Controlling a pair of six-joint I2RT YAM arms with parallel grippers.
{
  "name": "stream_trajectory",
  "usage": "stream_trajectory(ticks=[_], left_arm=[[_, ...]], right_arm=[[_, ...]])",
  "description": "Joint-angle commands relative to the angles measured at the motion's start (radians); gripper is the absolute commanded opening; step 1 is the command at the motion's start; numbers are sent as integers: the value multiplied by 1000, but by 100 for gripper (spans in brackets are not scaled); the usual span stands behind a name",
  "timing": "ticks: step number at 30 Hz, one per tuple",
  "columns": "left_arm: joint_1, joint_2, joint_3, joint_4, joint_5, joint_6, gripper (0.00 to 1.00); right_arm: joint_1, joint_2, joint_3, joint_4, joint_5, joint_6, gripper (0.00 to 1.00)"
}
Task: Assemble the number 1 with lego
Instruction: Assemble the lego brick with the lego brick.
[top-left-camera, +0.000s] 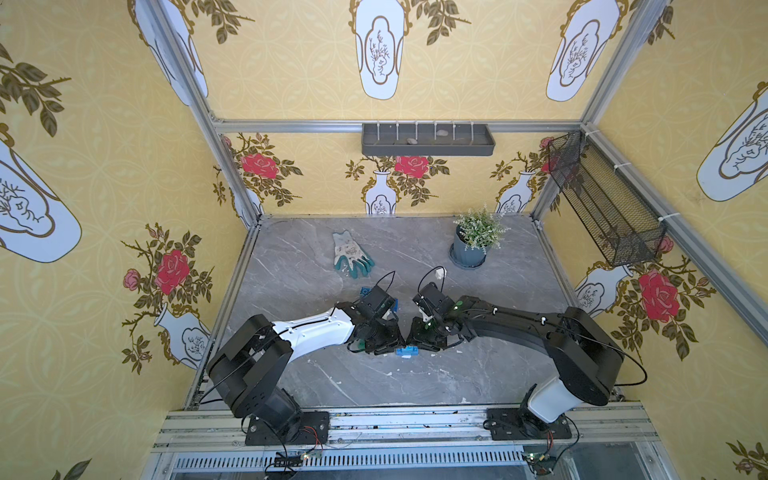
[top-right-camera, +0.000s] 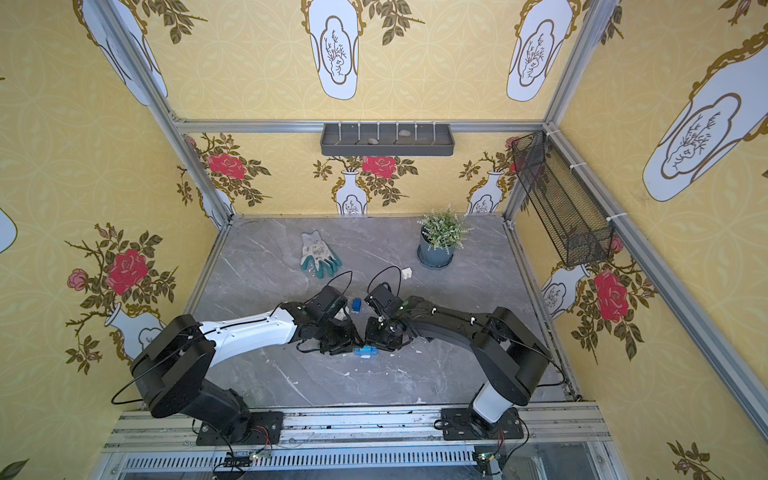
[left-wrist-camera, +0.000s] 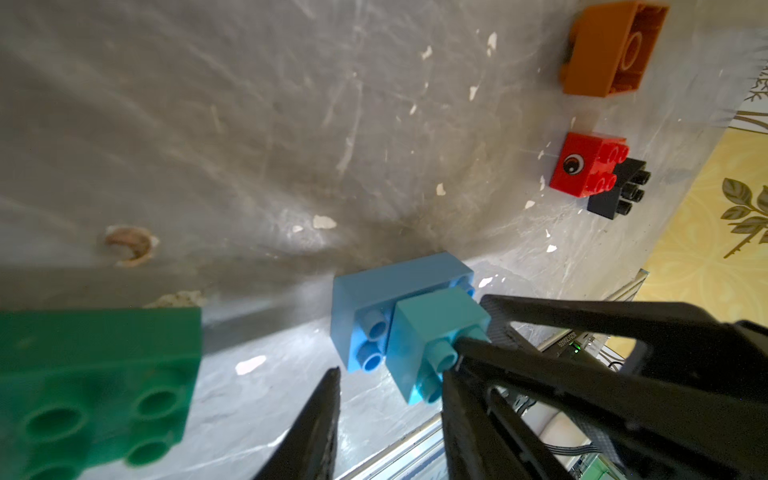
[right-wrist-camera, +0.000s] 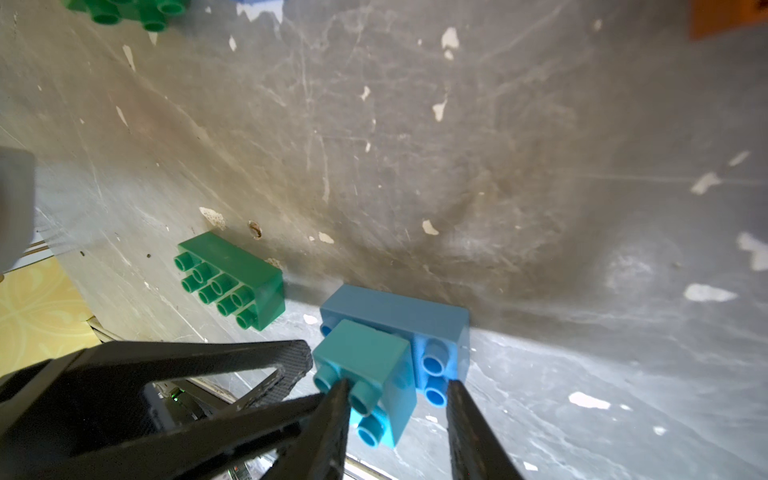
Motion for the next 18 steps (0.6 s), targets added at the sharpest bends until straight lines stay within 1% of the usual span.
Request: stream_trajectory(ticks=[1,11,18], left_arm=[[0,20,-8,6,-17,-14,40],[-1,57,-24,17,-12,-30,32],[-2,103,-22,12,4,-30,29]], right_arm=[[2,5,-13,18,-2,2,38],[2,40,-45,20,-8,5,32],[2,68,-75,28,-8,11,29]])
